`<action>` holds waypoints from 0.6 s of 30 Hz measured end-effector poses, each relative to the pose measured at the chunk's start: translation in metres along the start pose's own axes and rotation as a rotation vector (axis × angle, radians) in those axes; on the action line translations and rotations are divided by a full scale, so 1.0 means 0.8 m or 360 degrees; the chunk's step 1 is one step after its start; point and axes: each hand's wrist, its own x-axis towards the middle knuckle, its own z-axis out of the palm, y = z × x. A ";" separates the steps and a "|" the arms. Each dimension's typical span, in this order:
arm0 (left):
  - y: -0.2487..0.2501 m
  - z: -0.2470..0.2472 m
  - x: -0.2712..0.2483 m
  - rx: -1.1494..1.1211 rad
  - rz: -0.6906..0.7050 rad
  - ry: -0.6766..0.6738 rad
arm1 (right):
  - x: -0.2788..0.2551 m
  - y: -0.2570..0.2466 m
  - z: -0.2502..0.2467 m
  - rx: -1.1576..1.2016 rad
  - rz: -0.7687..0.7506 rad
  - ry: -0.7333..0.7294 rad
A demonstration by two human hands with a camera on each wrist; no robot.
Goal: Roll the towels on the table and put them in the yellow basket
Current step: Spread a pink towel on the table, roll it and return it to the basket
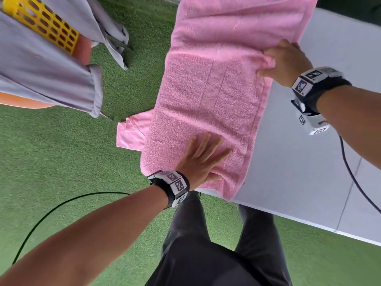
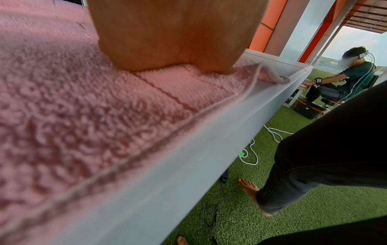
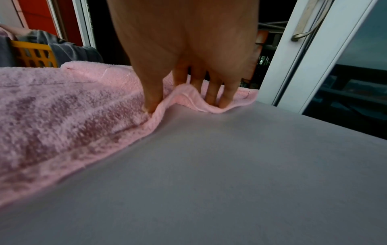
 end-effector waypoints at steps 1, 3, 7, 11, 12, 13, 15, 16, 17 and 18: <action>0.004 -0.001 0.002 0.0008 -0.0014 -0.0018 | 0.003 0.004 0.002 0.0047 -0.0027 0.0084; 0.012 -0.002 0.012 0.0041 -0.0067 -0.0031 | 0.009 0.014 0.003 0.0117 -0.0074 0.0223; 0.041 -0.005 0.041 0.0048 -0.0188 -0.0077 | 0.008 0.032 0.003 0.0139 -0.0178 0.0282; 0.114 -0.006 0.094 0.0043 -0.0209 -0.0176 | -0.031 0.103 0.010 0.0144 -0.0166 0.0322; 0.142 -0.006 0.112 0.0036 -0.0212 -0.0196 | -0.047 0.130 0.011 0.0140 -0.0149 0.0332; 0.172 -0.007 0.129 0.0036 -0.0209 -0.0213 | -0.062 0.161 0.014 0.0117 -0.0141 0.0352; 0.240 -0.006 0.172 0.0063 -0.0160 -0.0224 | -0.100 0.234 0.015 0.0004 -0.0135 0.0420; 0.273 -0.006 0.194 0.0078 -0.0129 -0.0220 | -0.117 0.271 0.013 -0.0060 -0.0121 0.0467; 0.308 -0.007 0.216 0.0082 -0.0091 -0.0217 | -0.134 0.310 0.012 -0.0102 -0.0096 0.0497; 0.344 -0.009 0.238 0.0085 -0.0049 -0.0223 | -0.155 0.348 0.011 -0.0123 -0.0068 0.0504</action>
